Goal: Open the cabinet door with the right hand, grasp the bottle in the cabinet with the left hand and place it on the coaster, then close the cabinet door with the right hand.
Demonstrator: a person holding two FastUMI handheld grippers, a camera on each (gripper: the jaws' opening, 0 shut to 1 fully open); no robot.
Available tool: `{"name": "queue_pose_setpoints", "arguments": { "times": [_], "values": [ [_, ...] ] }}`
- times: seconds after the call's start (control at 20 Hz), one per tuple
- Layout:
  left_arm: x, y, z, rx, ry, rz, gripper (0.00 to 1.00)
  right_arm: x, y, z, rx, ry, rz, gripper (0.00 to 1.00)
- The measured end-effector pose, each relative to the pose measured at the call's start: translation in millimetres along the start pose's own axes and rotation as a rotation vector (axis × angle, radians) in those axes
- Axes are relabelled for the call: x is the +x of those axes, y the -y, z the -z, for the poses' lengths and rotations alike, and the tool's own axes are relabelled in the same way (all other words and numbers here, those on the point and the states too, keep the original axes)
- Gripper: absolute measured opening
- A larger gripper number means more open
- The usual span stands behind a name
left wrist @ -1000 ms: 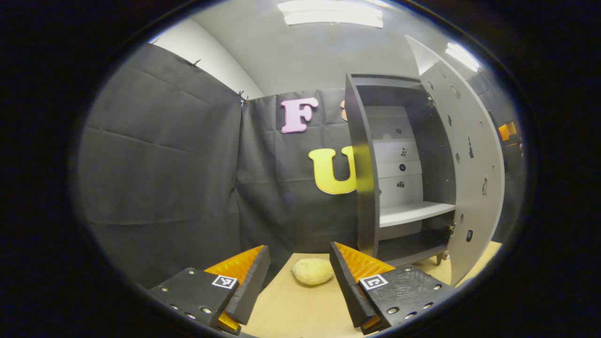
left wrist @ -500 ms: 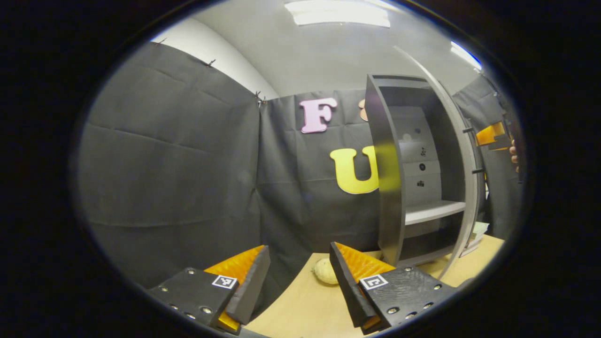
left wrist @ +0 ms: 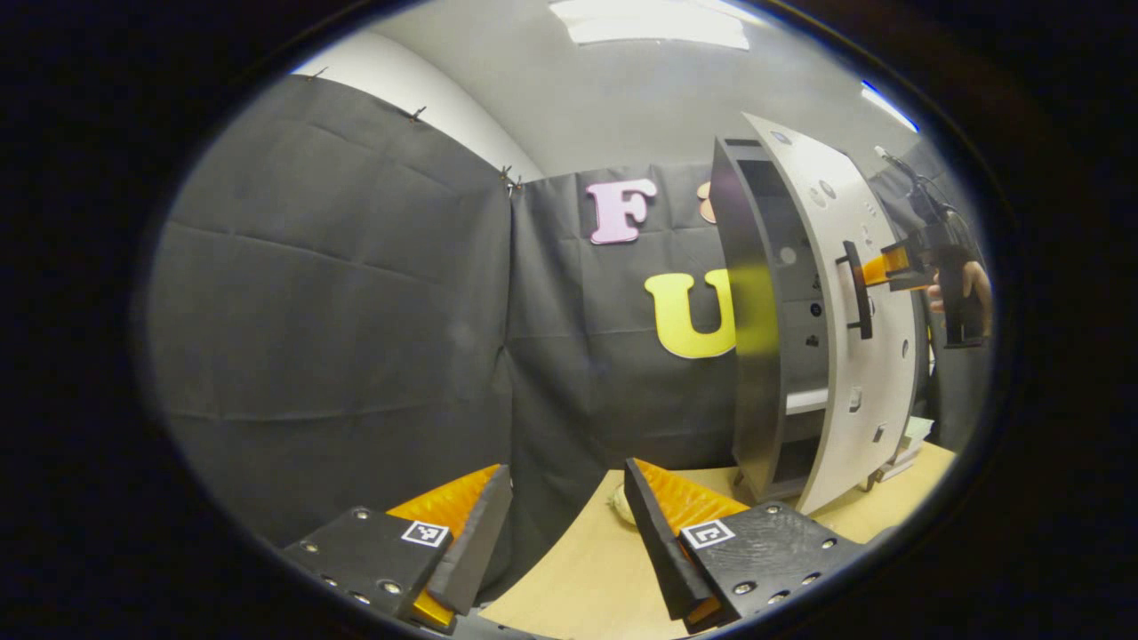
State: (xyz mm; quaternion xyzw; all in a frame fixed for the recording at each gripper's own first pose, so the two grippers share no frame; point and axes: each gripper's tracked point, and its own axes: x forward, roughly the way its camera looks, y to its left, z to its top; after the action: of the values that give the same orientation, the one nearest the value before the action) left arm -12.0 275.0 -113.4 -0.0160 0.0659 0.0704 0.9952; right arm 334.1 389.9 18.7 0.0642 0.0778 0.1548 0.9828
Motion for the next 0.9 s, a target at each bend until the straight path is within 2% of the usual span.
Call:
{"name": "queue_pose_setpoints", "arguments": {
  "times": [0.05,0.1,0.15,0.2,0.4,0.45,0.5,0.6,0.65,0.7,0.75,0.8,0.85,0.9],
  "values": [
    [-0.2,0.0,1.2,-0.005,-0.001,0.003,0.77,3.6,-0.2,0.9,0.002,-0.005,-0.002,0.92],
    [1.2,0.9,0.5,-0.009,-0.002,0.008,0.77,6.8,-0.2,1.0,0.002,-0.004,-0.003,0.95],
    [1.2,2.0,0.2,-0.012,-0.001,0.009,0.77,9.5,-0.6,1.1,0.000,-0.008,-0.003,0.91],
    [0.4,2.9,0.7,-0.017,0.004,0.011,0.77,13.5,-1.4,1.4,0.000,-0.013,0.001,0.95],
    [-4.0,14.3,2.4,-0.033,0.004,0.023,0.77,27.0,-4.0,2.5,-0.001,-0.023,0.020,0.95],
    [-5.7,19.8,3.3,-0.031,-0.001,0.026,0.77,29.5,-4.3,2.9,0.003,-0.025,0.017,0.95],
    [-6.4,25.7,1.1,-0.027,-0.004,0.029,0.77,31.5,-3.4,4.0,0.010,-0.030,0.013,0.91],
    [-10.3,41.0,-5.7,-0.010,-0.001,0.038,0.77,33.5,-0.2,5.6,0.029,-0.041,-0.006,0.92],
    [-11.9,49.4,-10.0,0.003,0.003,0.042,0.77,31.5,3.7,4.3,0.033,-0.039,-0.016,0.96],
    [-14.0,58.1,-15.0,0.015,0.009,0.043,0.77,27.3,7.9,3.8,0.033,-0.033,-0.020,0.92],
    [-15.9,67.9,-22.1,0.023,0.018,0.045,0.77,20.6,13.6,3.8,0.028,-0.032,-0.025,0.96],
    [-17.9,81.0,-27.2,0.025,0.022,0.049,0.77,11.2,20.2,4.4,0.021,-0.033,-0.031,0.92],
    [-20.8,94.1,-32.5,0.023,0.026,0.058,0.77,0.7,28.0,4.3,0.011,-0.034,-0.037,0.92],
    [-23.4,109.6,-38.8,0.021,0.033,0.069,0.77,-10.9,37.6,2.5,0.000,-0.028,-0.038,0.96]
  ]
}}
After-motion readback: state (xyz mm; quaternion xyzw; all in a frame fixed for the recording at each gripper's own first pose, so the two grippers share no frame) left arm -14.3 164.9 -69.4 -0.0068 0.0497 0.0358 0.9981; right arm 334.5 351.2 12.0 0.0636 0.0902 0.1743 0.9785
